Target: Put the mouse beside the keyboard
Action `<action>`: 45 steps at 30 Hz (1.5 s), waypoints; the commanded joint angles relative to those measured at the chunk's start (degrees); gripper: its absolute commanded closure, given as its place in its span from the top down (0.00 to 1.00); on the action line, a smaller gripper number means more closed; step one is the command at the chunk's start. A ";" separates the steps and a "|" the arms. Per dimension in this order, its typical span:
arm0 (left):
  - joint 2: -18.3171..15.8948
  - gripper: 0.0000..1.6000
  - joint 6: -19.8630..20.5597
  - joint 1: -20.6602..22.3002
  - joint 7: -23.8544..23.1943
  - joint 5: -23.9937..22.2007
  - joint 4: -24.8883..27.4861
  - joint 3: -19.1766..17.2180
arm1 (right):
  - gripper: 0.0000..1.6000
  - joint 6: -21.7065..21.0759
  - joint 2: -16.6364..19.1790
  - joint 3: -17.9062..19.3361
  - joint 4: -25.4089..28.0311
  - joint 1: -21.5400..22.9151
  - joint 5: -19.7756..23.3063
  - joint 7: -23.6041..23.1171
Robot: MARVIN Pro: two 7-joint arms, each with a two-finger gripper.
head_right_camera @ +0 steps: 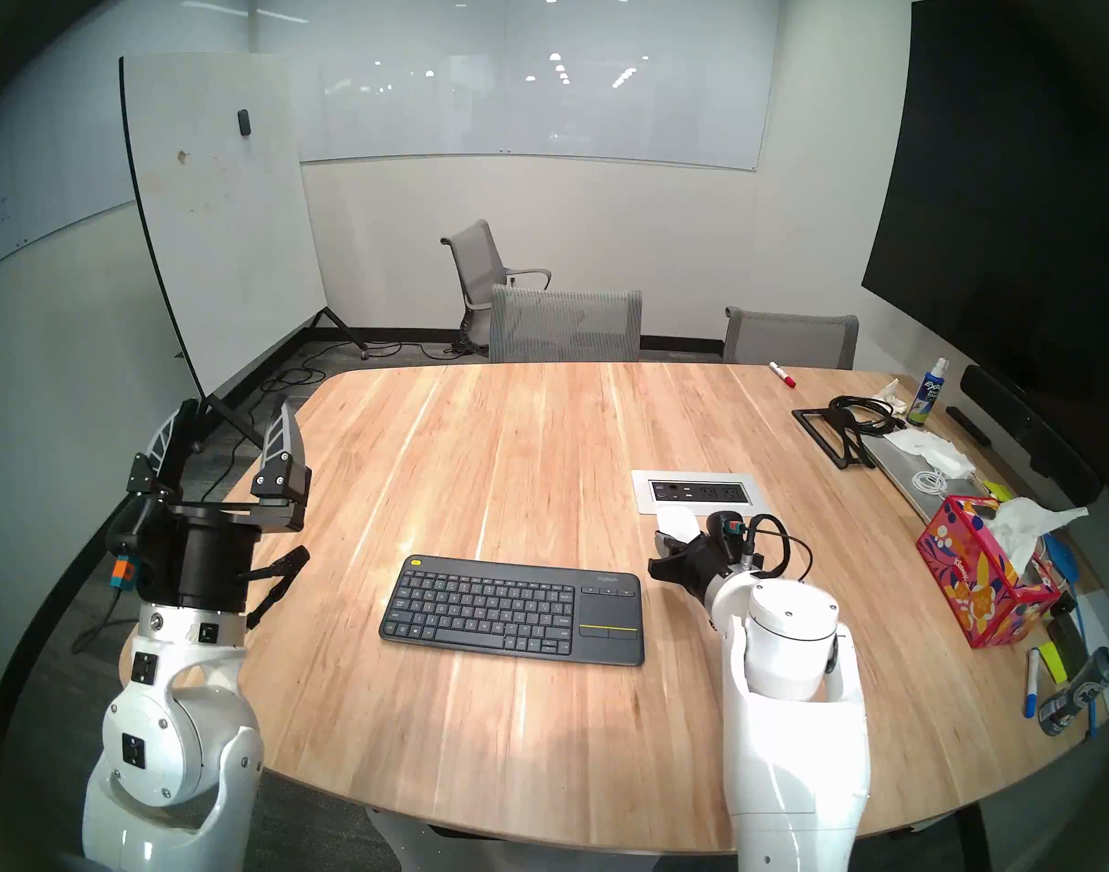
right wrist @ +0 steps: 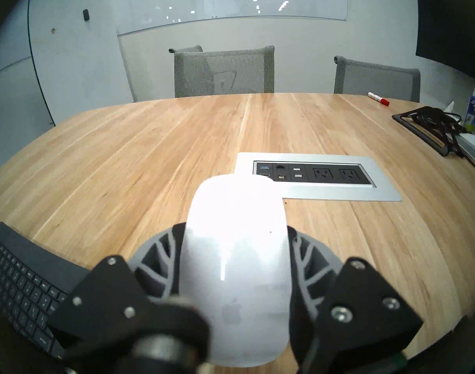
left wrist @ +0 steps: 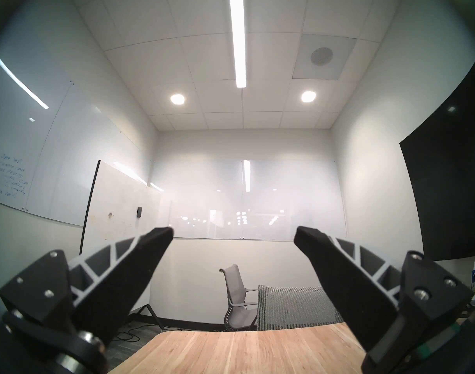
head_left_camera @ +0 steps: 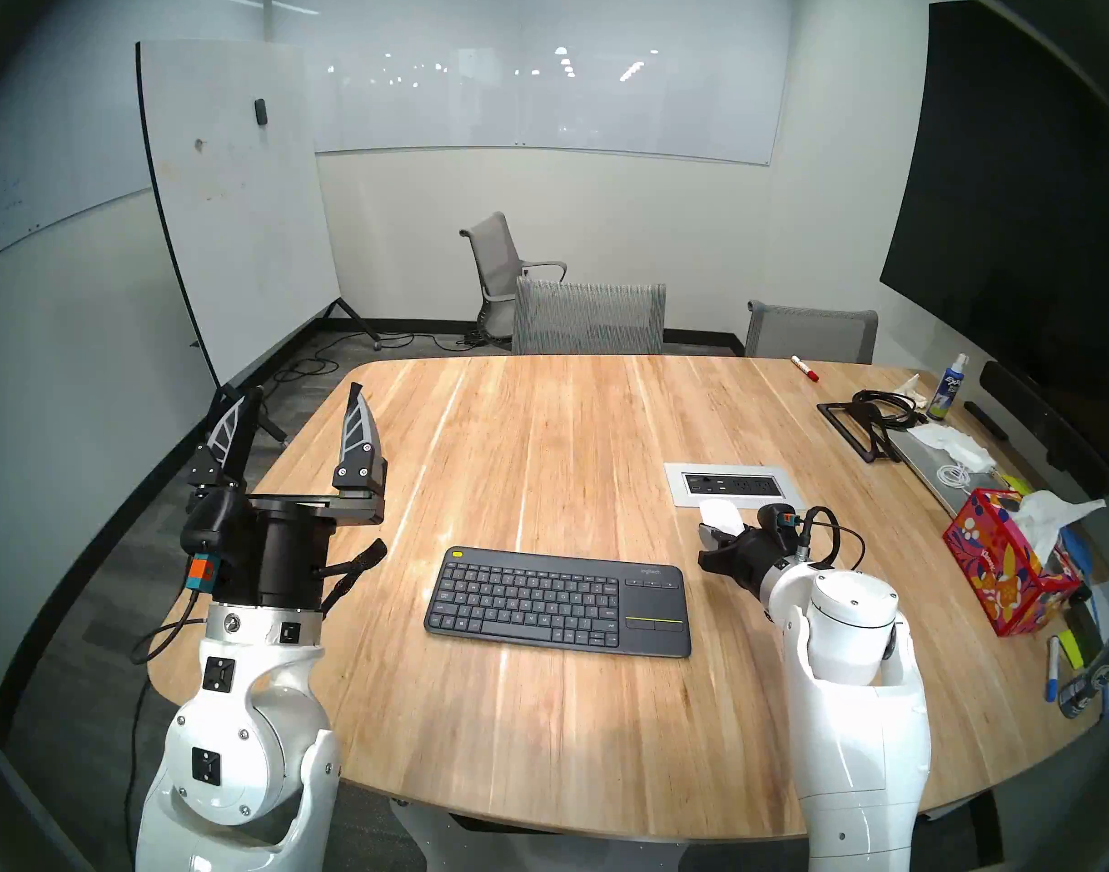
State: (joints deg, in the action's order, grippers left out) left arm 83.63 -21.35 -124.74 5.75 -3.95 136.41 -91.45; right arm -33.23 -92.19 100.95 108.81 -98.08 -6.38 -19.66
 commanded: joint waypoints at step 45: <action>0.00 1.00 -0.12 0.05 -0.03 -0.13 1.00 0.03 | 0.00 -1.93 -2.34 -0.85 9.46 -12.10 -1.40 3.68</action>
State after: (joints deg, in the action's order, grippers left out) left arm 83.63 -21.35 -124.74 5.75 -3.95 136.41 -91.45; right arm -35.35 -94.22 100.51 115.75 -109.25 -7.55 -16.16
